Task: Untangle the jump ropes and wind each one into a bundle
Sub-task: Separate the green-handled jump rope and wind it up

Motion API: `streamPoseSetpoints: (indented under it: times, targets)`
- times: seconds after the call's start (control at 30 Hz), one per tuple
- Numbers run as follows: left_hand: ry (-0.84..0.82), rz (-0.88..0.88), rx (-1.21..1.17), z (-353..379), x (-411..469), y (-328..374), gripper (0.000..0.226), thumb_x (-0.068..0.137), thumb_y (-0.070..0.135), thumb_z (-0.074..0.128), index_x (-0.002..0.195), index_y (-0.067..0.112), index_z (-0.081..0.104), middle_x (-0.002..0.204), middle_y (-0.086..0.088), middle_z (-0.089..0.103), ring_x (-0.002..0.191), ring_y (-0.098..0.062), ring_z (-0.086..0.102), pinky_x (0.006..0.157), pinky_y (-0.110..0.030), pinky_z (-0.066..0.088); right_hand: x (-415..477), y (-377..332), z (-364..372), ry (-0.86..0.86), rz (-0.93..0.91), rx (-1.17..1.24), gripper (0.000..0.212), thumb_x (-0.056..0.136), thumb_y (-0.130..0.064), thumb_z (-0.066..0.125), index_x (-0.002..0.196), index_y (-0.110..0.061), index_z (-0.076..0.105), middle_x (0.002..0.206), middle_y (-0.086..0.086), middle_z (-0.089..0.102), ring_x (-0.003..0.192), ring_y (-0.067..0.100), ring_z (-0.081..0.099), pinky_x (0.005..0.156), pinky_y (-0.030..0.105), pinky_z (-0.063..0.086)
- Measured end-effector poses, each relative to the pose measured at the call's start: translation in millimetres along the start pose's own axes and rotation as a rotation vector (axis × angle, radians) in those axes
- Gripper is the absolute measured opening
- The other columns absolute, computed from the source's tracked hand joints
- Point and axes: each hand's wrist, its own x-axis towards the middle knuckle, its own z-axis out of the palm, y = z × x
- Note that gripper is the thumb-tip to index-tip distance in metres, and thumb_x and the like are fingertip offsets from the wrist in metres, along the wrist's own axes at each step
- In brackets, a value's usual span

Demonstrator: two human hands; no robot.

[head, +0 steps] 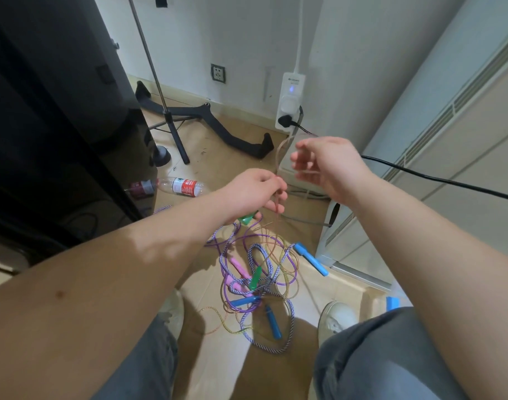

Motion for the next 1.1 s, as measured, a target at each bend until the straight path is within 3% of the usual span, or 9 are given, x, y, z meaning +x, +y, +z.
streamPoseSetpoints:
  times: [0.07, 0.17, 0.27, 0.33, 0.5, 0.63, 0.83, 0.93, 1.1]
  targets:
    - [0.066, 0.038, -0.051, -0.8, 0.6, 4.7, 0.018, 0.101, 0.023, 0.046, 0.096, 0.017, 0.062, 0.102, -0.002, 0.072, 0.065, -0.01, 0.072, 0.04, -0.017, 0.037, 2.0, 9.9, -1.3, -0.055, 0.092, -0.283, 0.017, 0.097, -0.01, 0.055, 0.102, -0.001, 0.069, 0.081, 0.009, 0.074, 0.073, 0.024, 0.066, 0.062, 0.03, 0.057]
    - [0.14, 0.109, -0.098, -3.5, 1.2, 11.8, 0.018, 0.102, 0.025, 0.047, 0.098, 0.017, 0.063, 0.097, 0.003, 0.071, 0.062, -0.01, 0.071, 0.04, -0.017, 0.039, 0.2, 27.8, -5.0, -0.303, 0.12, -0.654, 0.02, 0.092, -0.006, 0.057, 0.106, -0.011, 0.071, 0.1, 0.005, 0.076, 0.092, 0.018, 0.069, 0.071, 0.032, 0.059]
    - [0.16, 0.159, -0.154, -3.8, 1.2, 15.3, 0.018, 0.101, 0.026, 0.049, 0.101, 0.015, 0.062, 0.097, 0.002, 0.071, 0.071, -0.018, 0.075, 0.04, -0.02, 0.039, -4.6, 39.2, -5.2, -0.606, 0.204, -0.704, 0.029, 0.089, 0.0, 0.057, 0.107, -0.02, 0.071, 0.116, 0.004, 0.071, 0.101, 0.016, 0.064, 0.079, 0.036, 0.058]
    - [0.167, 0.153, -0.214, -4.1, 1.7, 16.4, 0.017, 0.101, 0.026, 0.049, 0.103, 0.014, 0.061, 0.095, 0.002, 0.071, 0.072, -0.019, 0.075, 0.04, -0.02, 0.037, -7.2, 42.1, -2.4, -0.707, 0.202, -0.698, 0.022, 0.093, -0.01, 0.063, 0.106, -0.024, 0.073, 0.111, -0.001, 0.071, 0.094, 0.014, 0.064, 0.076, 0.035, 0.057]
    - [0.214, 0.088, -0.302, -9.2, 6.9, 16.6, 0.019, 0.103, 0.024, 0.041, 0.103, 0.015, 0.057, 0.09, -0.003, 0.071, 0.063, -0.013, 0.069, 0.042, -0.019, 0.037, -6.8, 36.6, 7.9, -0.613, 0.017, -0.556, 0.007, 0.095, -0.01, 0.066, 0.09, -0.012, 0.071, 0.083, 0.002, 0.073, 0.069, 0.012, 0.067, 0.075, 0.032, 0.057]
    - [0.238, 0.008, -0.318, -16.3, 7.7, 13.7, 0.026, 0.103, 0.024, 0.035, 0.113, 0.014, 0.056, 0.096, -0.006, 0.073, 0.068, -0.013, 0.067, 0.049, -0.021, 0.041, -5.0, 26.0, 6.7, -0.498, -0.029, -0.458, 0.008, 0.089, -0.004, 0.072, 0.083, -0.007, 0.068, 0.072, 0.004, 0.072, 0.063, 0.014, 0.067, 0.066, 0.027, 0.059]
    - [0.165, -0.093, -0.168, -16.5, 5.7, 4.3, 0.033, 0.104, 0.028, 0.027, 0.113, 0.017, 0.057, 0.1, -0.005, 0.07, 0.079, -0.017, 0.066, 0.053, -0.023, 0.039, -5.7, 5.8, -3.6, -0.406, -0.022, -0.068, 0.01, 0.093, -0.011, 0.068, 0.089, -0.004, 0.062, 0.076, 0.011, 0.066, 0.063, 0.02, 0.06, 0.067, 0.033, 0.055]
    - [0.038, -0.116, -0.114, -15.8, 4.8, -1.9, 0.026, 0.101, 0.025, 0.036, 0.111, 0.019, 0.059, 0.11, -0.006, 0.071, 0.095, -0.021, 0.07, 0.049, -0.021, 0.04, -5.1, -0.7, -6.7, -0.338, 0.008, 0.075, 0.019, 0.098, -0.025, 0.062, 0.088, -0.009, 0.06, 0.078, 0.009, 0.066, 0.065, 0.019, 0.058, 0.069, 0.032, 0.053]
    - [-0.113, -0.05, 0.079, -8.4, 1.1, -10.4, 0.016, 0.099, 0.015, 0.047, 0.105, 0.018, 0.061, 0.105, -0.003, 0.074, 0.085, -0.012, 0.066, 0.044, -0.02, 0.042, -5.3, -3.7, -9.6, -0.256, -0.042, 0.206, 0.012, 0.098, -0.014, 0.061, 0.103, -0.003, 0.062, 0.085, 0.011, 0.069, 0.069, 0.02, 0.061, 0.075, 0.034, 0.057]
